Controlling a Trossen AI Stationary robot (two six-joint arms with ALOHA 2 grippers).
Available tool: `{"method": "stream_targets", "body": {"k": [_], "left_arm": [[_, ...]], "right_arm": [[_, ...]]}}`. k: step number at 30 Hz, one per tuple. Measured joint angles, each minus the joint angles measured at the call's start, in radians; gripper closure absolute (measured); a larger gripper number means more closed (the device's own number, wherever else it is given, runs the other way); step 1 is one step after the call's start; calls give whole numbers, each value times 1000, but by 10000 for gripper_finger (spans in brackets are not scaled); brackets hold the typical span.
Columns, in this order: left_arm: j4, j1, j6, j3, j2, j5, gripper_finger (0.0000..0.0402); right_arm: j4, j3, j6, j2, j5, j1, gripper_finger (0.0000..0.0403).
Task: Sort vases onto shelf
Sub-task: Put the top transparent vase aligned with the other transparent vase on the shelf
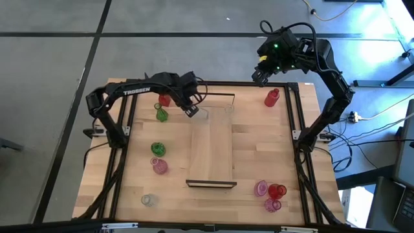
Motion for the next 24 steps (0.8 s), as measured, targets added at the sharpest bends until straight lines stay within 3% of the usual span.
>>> {"method": "stream_targets", "body": {"k": [5,11,17,24], "left_arm": [[-73,21,-18,0,-63,-52,401],[-179,72,-7,-24,-77,-38,401],[-86,94,-4,-184,-76,104,401],[15,92,-43,-289,-76,152,401]], "right_arm": [[0,0,0,0,0,0,326],[0,0,-11,0,-1,0,326],[0,0,-18,0,-1,0,326],[0,0,-18,0,-1,0,326]]}}
